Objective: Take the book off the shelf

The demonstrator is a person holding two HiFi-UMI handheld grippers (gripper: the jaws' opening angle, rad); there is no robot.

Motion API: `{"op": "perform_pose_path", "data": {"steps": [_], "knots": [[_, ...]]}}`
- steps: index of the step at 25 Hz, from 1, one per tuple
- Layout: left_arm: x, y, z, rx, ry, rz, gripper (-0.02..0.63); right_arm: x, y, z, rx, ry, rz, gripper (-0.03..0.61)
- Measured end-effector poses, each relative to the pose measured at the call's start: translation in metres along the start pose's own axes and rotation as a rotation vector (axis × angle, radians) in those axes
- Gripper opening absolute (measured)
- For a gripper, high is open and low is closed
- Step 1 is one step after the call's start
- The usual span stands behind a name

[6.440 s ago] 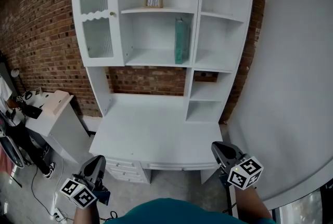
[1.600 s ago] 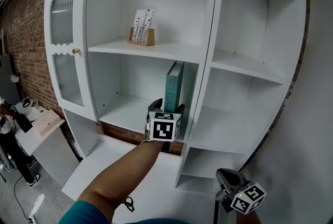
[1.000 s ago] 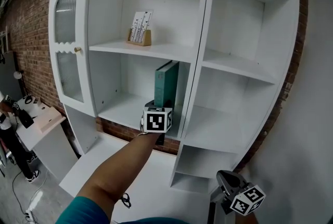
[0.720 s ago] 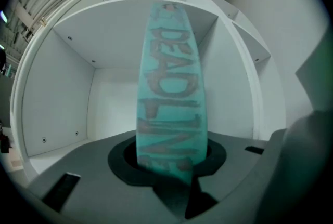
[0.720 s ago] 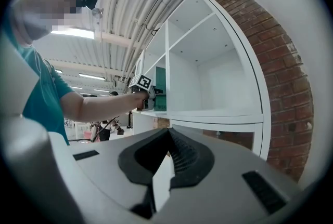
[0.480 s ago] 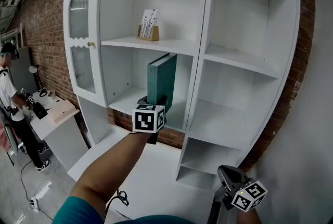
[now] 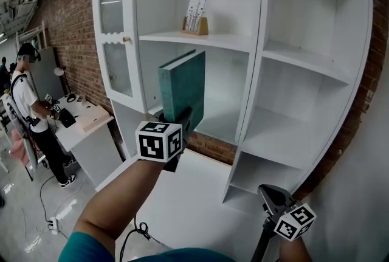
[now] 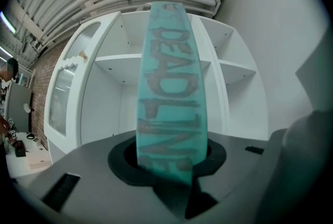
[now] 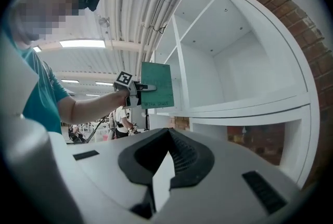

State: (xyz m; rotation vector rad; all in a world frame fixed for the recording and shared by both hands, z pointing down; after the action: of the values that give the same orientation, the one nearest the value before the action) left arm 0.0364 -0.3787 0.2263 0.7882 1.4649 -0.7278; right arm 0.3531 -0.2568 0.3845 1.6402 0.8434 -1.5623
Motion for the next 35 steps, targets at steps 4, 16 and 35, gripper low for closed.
{"op": "perform_pose_path", "data": {"steps": [4,16,35], "knots": [[0.003,-0.008,-0.022,-0.033,0.023,0.008,0.156,0.001,-0.020,0.014,0.002,-0.003,-0.011,0.018],[-0.015,-0.113,-0.101,-0.196,0.041,0.001,0.156,0.013,-0.121,0.089,-0.096,0.043,0.009,0.018],[-0.116,-0.212,-0.205,-0.266,-0.082,-0.037,0.156,-0.017,-0.232,0.111,-0.244,-0.010,0.068,0.018]]}}
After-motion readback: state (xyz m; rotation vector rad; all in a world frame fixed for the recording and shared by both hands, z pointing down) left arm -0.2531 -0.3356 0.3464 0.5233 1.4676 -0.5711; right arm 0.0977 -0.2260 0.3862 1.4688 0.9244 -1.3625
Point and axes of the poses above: the fingertips, and each gripper's own axes: z forward along the fingers, y to its right, x out of its top, the point moved 6 cm from there along -z, backward along the fingers, and after that the axes turned 14 degrees about -x, right-handed, at the moved point
